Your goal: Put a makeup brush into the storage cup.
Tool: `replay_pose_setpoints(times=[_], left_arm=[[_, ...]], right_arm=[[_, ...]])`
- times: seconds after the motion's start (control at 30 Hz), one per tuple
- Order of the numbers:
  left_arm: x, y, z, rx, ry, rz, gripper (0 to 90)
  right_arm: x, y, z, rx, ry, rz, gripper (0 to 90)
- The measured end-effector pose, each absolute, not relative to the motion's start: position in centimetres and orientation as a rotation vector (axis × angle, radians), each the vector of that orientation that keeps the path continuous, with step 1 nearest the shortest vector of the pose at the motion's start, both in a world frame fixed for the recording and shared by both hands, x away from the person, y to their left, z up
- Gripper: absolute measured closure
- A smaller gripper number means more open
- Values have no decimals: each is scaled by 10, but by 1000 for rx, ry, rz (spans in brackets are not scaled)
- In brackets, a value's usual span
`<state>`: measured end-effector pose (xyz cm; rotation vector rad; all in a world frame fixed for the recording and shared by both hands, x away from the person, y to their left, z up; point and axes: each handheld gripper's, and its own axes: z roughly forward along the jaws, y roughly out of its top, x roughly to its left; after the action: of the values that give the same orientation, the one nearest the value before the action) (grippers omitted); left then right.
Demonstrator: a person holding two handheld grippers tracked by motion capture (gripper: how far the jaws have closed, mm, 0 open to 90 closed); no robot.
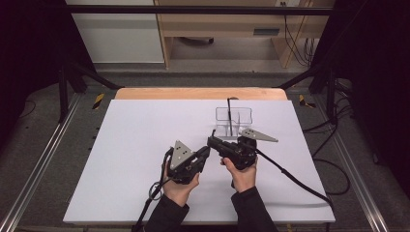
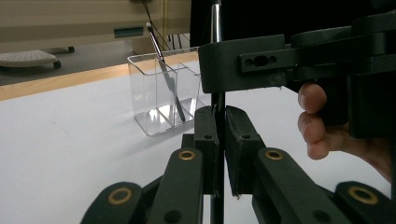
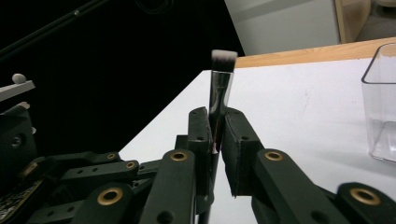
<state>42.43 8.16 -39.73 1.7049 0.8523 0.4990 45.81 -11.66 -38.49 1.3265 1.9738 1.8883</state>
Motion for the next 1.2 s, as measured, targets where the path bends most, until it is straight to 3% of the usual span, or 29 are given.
replay_pose_setpoints(times=[0.37,0.83,1.2], left_arm=[[426,84,-397,1715,827,485,824],[432,101,-387,1808,800,483,505],[435,122,-380,1849,793,501,333]], right_arm=[[456,-117,-384,1293,1979,1892,842],[456,-125,-377,1243,1925,1819,841],[456,-132,-371,1211,1902,1793,840]])
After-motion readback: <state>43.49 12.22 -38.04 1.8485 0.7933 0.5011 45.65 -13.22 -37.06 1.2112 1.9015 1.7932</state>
